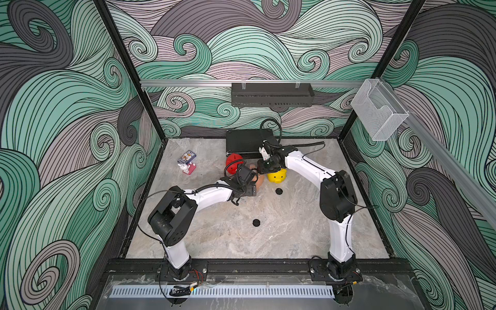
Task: Close piggy banks
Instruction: Adjust the piggy bank at the center of the board.
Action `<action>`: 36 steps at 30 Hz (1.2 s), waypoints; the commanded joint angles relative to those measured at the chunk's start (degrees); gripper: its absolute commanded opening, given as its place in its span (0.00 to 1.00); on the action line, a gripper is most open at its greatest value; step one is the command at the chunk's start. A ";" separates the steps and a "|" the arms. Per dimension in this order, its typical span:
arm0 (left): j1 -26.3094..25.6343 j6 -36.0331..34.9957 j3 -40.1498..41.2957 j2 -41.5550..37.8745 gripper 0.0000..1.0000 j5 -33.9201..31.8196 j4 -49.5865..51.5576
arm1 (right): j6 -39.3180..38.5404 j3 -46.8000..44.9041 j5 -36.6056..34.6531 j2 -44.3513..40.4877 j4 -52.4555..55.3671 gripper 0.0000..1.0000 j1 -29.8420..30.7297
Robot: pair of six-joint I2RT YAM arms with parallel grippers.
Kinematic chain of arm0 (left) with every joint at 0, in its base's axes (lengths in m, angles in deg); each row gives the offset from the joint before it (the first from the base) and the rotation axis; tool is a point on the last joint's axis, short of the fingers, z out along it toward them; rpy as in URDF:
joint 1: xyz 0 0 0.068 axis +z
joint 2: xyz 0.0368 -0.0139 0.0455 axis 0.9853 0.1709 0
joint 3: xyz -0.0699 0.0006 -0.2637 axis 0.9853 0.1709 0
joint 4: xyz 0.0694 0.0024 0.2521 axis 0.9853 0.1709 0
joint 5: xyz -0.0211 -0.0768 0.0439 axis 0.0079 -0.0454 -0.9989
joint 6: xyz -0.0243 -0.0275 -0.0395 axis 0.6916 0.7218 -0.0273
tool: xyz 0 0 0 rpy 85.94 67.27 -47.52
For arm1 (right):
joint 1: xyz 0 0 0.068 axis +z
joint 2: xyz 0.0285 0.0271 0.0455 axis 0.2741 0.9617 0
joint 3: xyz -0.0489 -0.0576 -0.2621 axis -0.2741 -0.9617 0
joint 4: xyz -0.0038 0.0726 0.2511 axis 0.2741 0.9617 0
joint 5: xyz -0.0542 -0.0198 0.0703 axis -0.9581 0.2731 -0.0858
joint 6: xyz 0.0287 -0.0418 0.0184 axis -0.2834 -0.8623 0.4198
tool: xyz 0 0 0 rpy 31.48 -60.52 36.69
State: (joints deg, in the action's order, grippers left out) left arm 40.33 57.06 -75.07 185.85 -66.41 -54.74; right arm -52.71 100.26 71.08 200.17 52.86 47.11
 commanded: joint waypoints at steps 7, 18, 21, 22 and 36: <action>1.07 -1.24 1.13 -4.40 0.90 0.42 0.86 | 0.24 2.17 -2.50 -3.87 1.74 0.50 0.22; 1.07 -3.86 -1.39 -3.10 0.89 4.29 0.46 | 1.01 13.24 -5.66 6.34 4.32 0.44 0.16; 1.16 -4.12 -3.49 -1.52 0.89 3.96 1.91 | 1.04 14.89 -4.95 8.11 5.36 0.40 0.23; 1.16 -4.16 -3.87 -1.20 0.89 3.94 1.93 | 0.84 15.31 -5.10 8.68 5.79 0.38 0.26; 2.45 -3.90 -4.08 0.56 0.87 3.92 2.67 | -0.13 10.28 -6.21 6.77 6.78 0.27 0.53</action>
State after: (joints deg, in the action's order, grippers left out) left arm 42.21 53.35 -78.65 186.22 -62.19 -53.45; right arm -52.71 112.33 65.53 209.37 57.71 47.24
